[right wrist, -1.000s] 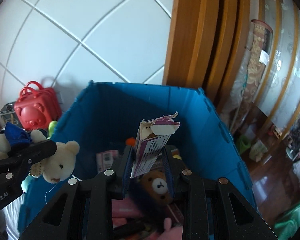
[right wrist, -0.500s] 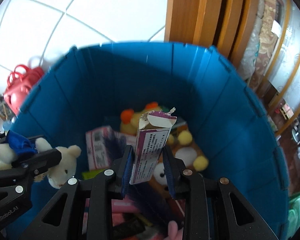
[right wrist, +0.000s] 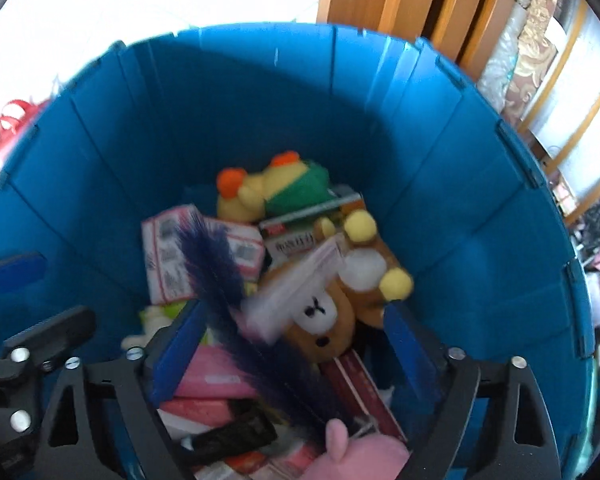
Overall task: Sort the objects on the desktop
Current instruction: 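Open left tool to drop teddy bear while right tool releases box into crate, then move both tools back from the crate to the pile on the bed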
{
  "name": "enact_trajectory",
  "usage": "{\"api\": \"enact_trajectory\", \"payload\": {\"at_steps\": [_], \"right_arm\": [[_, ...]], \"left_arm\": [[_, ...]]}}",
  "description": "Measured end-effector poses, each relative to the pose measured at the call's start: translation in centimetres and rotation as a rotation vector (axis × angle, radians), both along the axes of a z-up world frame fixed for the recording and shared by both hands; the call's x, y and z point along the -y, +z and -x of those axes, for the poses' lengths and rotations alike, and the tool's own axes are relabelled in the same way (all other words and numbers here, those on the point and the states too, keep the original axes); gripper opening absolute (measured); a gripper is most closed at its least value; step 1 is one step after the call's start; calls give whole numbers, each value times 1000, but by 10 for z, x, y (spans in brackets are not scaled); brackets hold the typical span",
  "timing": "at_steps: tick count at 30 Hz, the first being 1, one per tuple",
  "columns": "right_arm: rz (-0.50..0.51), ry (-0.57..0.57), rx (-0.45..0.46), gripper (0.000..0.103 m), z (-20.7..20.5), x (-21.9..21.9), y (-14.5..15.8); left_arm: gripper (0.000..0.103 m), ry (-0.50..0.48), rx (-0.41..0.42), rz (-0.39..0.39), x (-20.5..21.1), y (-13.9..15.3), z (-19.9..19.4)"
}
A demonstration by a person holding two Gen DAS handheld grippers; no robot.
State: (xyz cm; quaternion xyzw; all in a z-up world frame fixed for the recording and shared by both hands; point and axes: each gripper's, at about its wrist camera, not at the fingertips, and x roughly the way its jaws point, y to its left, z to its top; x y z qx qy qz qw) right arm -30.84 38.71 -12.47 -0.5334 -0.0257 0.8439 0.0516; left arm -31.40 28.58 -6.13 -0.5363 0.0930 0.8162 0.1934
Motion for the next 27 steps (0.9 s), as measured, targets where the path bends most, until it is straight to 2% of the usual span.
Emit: {"api": "enact_trajectory", "payload": {"at_steps": [2,11,24,27], "right_arm": [[-6,-7,38,101,1,-1,-7],[-20,-1,85,102,0,2,-17],[-14,-4,44,102,-1,-1,-5],[12,8,19,102,-3,-1,3]], "left_arm": [[56,-2,6,14,-2,-2,0],[56,-20,25,26,-3,-5,-1],[56,-3,12,-6,1,-2,2],[57,-13,-15,-48,5,7,-2]]}}
